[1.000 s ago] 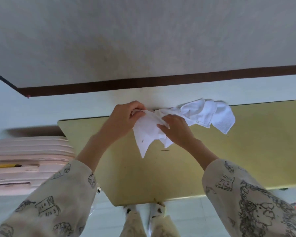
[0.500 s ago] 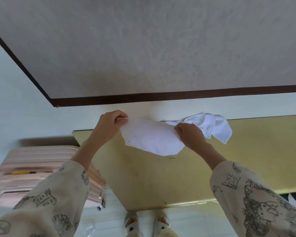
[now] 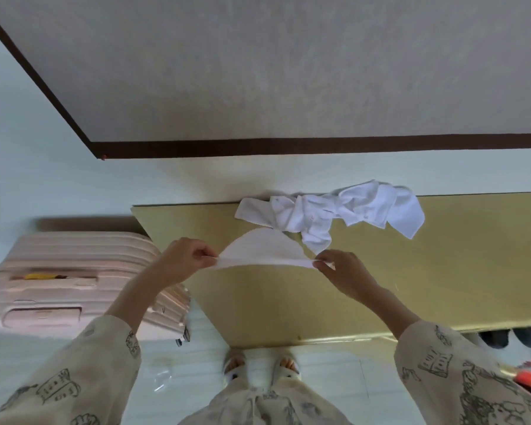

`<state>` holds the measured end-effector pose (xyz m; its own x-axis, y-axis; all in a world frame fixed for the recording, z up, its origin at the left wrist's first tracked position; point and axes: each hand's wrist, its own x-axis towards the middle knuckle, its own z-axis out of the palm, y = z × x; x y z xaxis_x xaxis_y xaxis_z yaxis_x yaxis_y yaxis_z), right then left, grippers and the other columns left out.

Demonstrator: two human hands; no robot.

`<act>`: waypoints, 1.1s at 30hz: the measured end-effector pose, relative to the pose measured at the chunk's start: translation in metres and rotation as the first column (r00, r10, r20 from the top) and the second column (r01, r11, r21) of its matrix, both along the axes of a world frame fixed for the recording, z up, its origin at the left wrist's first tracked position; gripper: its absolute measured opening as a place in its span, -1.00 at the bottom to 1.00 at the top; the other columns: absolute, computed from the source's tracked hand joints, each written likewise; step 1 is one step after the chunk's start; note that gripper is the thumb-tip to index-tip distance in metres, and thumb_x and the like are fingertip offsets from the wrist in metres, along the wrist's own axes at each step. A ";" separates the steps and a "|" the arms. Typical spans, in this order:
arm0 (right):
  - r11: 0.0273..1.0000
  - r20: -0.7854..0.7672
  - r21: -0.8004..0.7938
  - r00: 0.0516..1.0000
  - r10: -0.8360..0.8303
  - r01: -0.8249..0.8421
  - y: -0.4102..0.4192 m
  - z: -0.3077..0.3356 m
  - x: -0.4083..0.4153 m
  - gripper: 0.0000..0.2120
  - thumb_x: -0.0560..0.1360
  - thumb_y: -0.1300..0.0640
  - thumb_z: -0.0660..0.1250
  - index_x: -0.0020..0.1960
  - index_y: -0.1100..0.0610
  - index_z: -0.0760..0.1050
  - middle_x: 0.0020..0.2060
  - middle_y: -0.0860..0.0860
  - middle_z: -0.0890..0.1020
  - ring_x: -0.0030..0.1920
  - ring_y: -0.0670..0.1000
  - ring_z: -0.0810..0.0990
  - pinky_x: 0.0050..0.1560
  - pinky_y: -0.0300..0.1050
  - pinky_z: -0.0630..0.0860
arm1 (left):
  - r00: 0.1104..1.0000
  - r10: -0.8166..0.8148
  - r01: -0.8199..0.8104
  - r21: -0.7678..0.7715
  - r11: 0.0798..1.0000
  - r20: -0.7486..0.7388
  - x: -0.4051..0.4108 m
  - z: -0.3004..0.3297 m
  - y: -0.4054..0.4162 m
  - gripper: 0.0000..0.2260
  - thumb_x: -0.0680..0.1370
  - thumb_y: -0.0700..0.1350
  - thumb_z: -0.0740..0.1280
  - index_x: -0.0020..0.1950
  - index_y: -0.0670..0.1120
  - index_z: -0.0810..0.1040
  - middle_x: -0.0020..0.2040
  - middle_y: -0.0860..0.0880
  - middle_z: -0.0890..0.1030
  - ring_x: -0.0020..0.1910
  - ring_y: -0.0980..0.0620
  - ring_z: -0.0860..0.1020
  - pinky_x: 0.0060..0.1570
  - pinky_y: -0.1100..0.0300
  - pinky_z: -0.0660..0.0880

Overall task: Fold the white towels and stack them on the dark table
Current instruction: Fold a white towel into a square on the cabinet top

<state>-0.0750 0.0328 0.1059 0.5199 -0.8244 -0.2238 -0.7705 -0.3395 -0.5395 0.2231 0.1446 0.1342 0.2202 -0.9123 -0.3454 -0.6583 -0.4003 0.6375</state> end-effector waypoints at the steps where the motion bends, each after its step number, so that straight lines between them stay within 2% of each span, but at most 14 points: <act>1: 0.998 -0.022 0.061 1.000 -0.001 0.002 0.007 -0.011 -0.006 -0.82 0.53 0.10 0.28 0.02 0.15 0.61 -0.02 0.03 0.67 0.04 0.04 0.59 -0.05 -0.21 0.36 | 1.000 -0.001 0.002 0.051 0.999 -0.031 -0.002 -0.017 0.009 -0.95 0.44 -0.20 0.42 -0.12 -0.10 0.64 -0.26 0.09 0.60 -0.19 0.08 0.56 -0.05 0.25 0.42; 5: 0.971 -0.102 0.235 0.995 -0.014 0.038 0.027 -0.051 -0.017 -0.82 0.52 0.11 0.30 0.04 0.15 0.61 0.01 0.04 0.66 0.07 0.06 0.58 -0.07 -0.24 0.31 | 0.990 0.008 0.021 0.204 0.979 -0.142 -0.014 -0.076 0.037 -0.94 0.47 -0.23 0.38 -0.10 -0.11 0.62 -0.24 0.10 0.59 -0.20 0.06 0.56 -0.09 0.24 0.45; 7: 0.956 -0.133 0.289 0.991 -0.013 0.052 0.034 -0.064 -0.018 -0.81 0.52 0.12 0.30 0.05 0.18 0.61 0.03 0.07 0.66 0.08 0.07 0.58 -0.06 -0.23 0.32 | 0.984 0.042 0.003 0.256 0.967 -0.171 -0.020 -0.093 0.047 -0.95 0.48 -0.22 0.37 -0.10 -0.11 0.61 -0.25 0.06 0.60 -0.24 -0.01 0.57 -0.13 0.09 0.52; 10: 0.934 -0.155 0.343 0.987 -0.046 0.097 0.032 -0.079 -0.018 -0.81 0.53 0.12 0.30 0.04 0.19 0.60 0.03 0.08 0.66 0.09 0.06 0.57 -0.07 -0.24 0.31 | 0.983 0.083 -0.037 0.267 0.963 -0.163 -0.024 -0.107 0.049 -0.92 0.48 -0.23 0.35 -0.16 -0.06 0.58 -0.28 0.07 0.58 -0.29 0.07 0.52 -0.15 0.09 0.49; 14: 0.903 -0.107 0.372 0.976 -0.190 0.217 0.013 -0.095 -0.010 -0.81 0.51 0.12 0.32 0.02 0.22 0.60 0.00 0.10 0.66 0.06 0.09 0.58 -0.03 -0.17 0.39 | 0.966 0.202 -0.165 0.220 0.961 -0.161 -0.019 -0.118 0.029 -0.93 0.49 -0.19 0.36 -0.18 -0.06 0.56 -0.29 0.05 0.57 -0.27 0.03 0.51 -0.19 0.14 0.45; 16: 0.867 -0.042 0.406 0.953 -0.299 0.290 0.001 -0.102 -0.001 -0.84 0.50 0.14 0.34 -0.03 0.23 0.59 -0.11 0.09 0.65 -0.06 0.09 0.59 0.01 -0.08 0.46 | 0.932 0.314 -0.278 0.201 0.939 -0.180 -0.015 -0.127 0.014 -0.97 0.48 -0.20 0.37 -0.15 -0.08 0.57 -0.22 -0.03 0.60 -0.21 0.00 0.53 -0.13 0.11 0.46; 19: 0.786 0.053 0.485 0.884 -0.464 0.384 -0.022 -0.116 0.017 -0.85 0.49 0.15 0.34 -0.25 0.14 0.53 -0.33 0.00 0.56 -0.23 0.02 0.51 -0.06 -0.01 0.48 | 0.893 0.411 -0.377 0.190 0.906 -0.184 -0.006 -0.145 -0.012 -0.98 0.48 -0.17 0.37 -0.13 -0.05 0.56 -0.18 -0.06 0.60 -0.18 -0.02 0.53 -0.07 0.06 0.48; 21: 0.729 0.088 0.534 0.829 -0.552 0.428 -0.032 -0.123 0.026 -0.83 0.49 0.15 0.33 -0.27 0.12 0.53 -0.32 0.02 0.54 -0.21 0.02 0.49 -0.08 -0.01 0.47 | 0.888 0.431 -0.404 0.174 0.898 -0.162 -0.001 -0.155 -0.025 -0.98 0.48 -0.15 0.37 -0.13 -0.03 0.56 -0.18 -0.06 0.60 -0.18 -0.01 0.51 -0.06 0.09 0.45; 24: 0.725 0.085 0.523 0.818 -0.569 0.449 -0.041 -0.140 0.035 -0.85 0.50 0.14 0.31 -0.24 0.08 0.56 -0.32 -0.03 0.56 -0.21 -0.01 0.50 -0.11 -0.04 0.45 | 0.892 0.437 -0.413 0.186 0.891 -0.116 0.004 -0.173 -0.037 -0.95 0.49 -0.13 0.36 -0.08 -0.07 0.59 -0.16 -0.05 0.60 -0.16 0.01 0.50 -0.12 0.20 0.36; 27: 0.755 0.039 0.450 0.835 -0.549 0.476 -0.043 -0.153 0.039 -0.84 0.50 0.13 0.30 -0.16 0.17 0.60 -0.32 0.01 0.57 -0.26 -0.03 0.46 -0.19 -0.13 0.37 | 0.886 0.453 -0.423 0.228 0.877 -0.096 0.005 -0.184 -0.039 -0.90 0.48 -0.11 0.37 -0.04 -0.09 0.61 -0.16 -0.04 0.59 -0.14 0.01 0.50 -0.11 0.24 0.33; 33: 0.829 -0.017 0.301 0.872 -0.489 0.471 -0.044 -0.160 0.044 -0.70 0.51 0.15 0.26 -0.27 0.37 0.49 -0.52 -0.01 0.34 -0.43 -0.07 0.28 -0.39 -0.23 0.23 | 0.885 0.464 -0.441 0.263 0.858 -0.028 0.003 -0.183 -0.047 -0.86 0.49 -0.10 0.36 -0.01 -0.11 0.61 -0.12 -0.03 0.57 -0.10 0.03 0.49 -0.07 0.25 0.32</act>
